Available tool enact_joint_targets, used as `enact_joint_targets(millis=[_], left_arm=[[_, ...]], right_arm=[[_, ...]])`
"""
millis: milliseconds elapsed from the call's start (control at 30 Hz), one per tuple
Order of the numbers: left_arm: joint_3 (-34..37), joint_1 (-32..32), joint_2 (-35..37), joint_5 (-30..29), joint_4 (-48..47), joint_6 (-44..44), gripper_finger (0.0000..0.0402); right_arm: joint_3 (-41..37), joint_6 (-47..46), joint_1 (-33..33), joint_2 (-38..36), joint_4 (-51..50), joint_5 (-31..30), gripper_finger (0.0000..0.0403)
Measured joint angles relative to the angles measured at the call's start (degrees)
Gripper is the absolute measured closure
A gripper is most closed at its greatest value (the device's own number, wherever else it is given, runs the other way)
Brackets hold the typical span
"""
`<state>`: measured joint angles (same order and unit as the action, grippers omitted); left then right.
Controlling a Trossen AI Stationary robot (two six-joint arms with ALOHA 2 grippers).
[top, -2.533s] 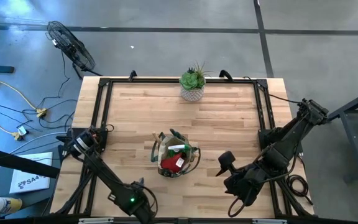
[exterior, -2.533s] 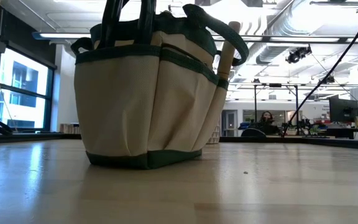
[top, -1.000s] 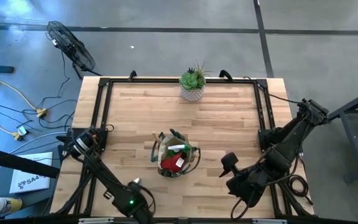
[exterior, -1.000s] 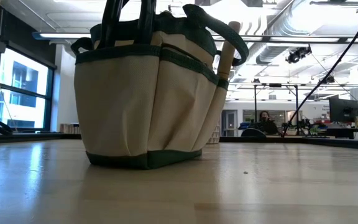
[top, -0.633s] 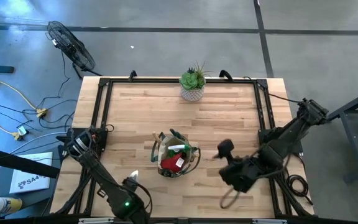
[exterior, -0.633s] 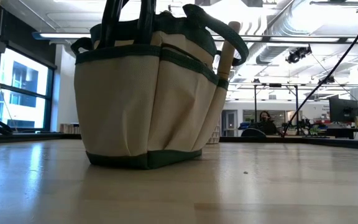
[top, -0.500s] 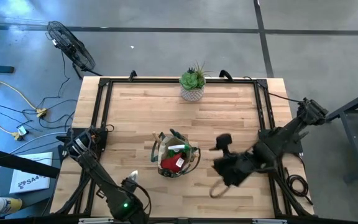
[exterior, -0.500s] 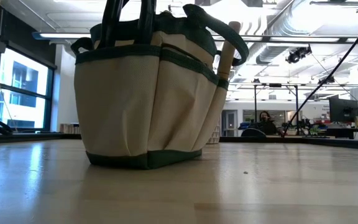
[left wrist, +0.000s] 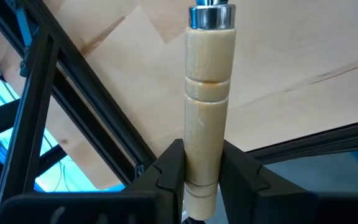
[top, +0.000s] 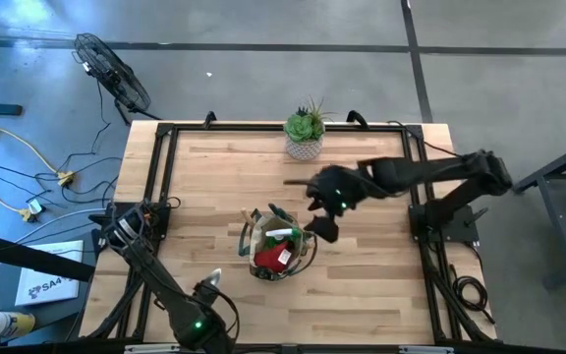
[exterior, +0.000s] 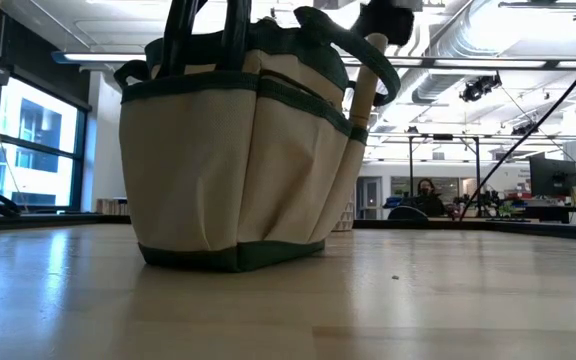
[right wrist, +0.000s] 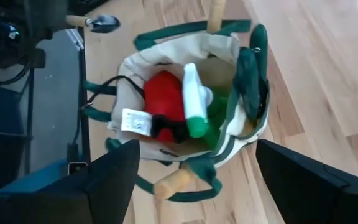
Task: Pick & Place Garden tools in Gardening bag
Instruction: Put the trowel into the gardening bag
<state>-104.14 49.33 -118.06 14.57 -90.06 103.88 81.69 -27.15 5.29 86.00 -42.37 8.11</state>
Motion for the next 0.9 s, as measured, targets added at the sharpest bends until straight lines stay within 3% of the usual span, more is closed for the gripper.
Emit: enact_joint_targets(millis=[100,367,467,633,900], left_arm=[[0.0,0.2,0.0,-0.7,0.0,0.1,0.0337],[0.0,0.2,0.0,-2.2,0.1,0.0,0.0337],[0.0,0.2,0.0,-2.2,0.0,0.0,0.0337],[0.0,0.2,0.0,-2.8,0.0,-0.1,0.0337],[0.0,0.2,0.0,-5.1,0.1,-0.1,0.0337]], right_arm=[[0.0,1.0,-2.4,2.2,0.7,2.7,0.0089],[0.0,3.2,-1.3,8.8,5.5,2.4,0.0089],[0.0,3.7,-1.0,10.8,4.5,-0.3,0.0089],[0.0,7.2,-1.2,12.5,-0.8,-12.9,0.0089],[0.0,7.9,0.1,12.8,1.2,-12.5,0.0089]])
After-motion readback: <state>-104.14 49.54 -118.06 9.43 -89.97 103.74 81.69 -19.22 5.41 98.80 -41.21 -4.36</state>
